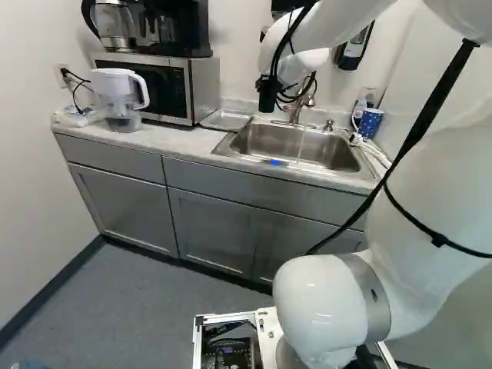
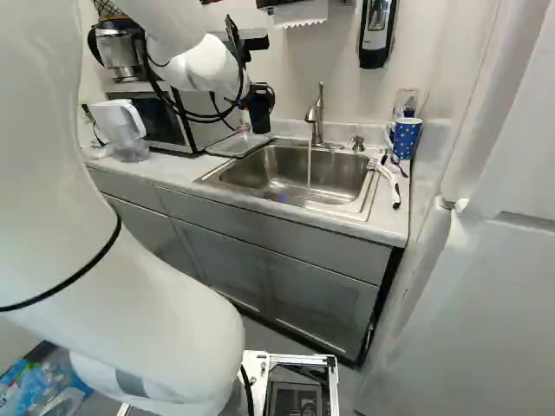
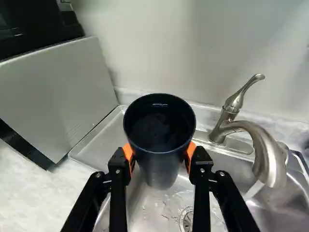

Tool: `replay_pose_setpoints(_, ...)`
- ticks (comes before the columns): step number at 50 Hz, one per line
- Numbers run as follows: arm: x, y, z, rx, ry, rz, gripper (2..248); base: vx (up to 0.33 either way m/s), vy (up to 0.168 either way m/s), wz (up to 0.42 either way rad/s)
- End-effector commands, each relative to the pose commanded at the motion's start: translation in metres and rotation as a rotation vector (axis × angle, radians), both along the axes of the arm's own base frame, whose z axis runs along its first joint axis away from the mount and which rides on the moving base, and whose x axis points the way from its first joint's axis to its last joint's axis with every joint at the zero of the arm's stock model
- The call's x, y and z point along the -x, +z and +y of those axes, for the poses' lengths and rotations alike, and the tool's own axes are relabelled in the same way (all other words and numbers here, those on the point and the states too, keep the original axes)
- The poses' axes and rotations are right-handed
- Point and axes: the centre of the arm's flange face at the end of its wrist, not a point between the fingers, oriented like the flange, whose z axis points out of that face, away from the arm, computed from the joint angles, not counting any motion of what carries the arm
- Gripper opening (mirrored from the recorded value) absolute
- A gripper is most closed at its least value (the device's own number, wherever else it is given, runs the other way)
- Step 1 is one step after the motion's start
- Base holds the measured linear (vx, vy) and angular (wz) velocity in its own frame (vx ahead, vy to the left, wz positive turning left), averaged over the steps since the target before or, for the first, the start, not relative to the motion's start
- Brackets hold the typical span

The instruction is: Rinse the cup and place it in the tray

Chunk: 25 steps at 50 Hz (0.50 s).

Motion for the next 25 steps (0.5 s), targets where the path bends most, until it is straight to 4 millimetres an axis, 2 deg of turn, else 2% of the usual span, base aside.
replay_pose_setpoints(9,0.0000,0.0000,0.0000,-0.016,-0.006,0.000,122,0.000,0.000,0.000)
replay_pose_setpoints(25,0.0000,0.0000,0.0000,-0.157,-0.063,-0.003,122,0.000,0.000,0.000)
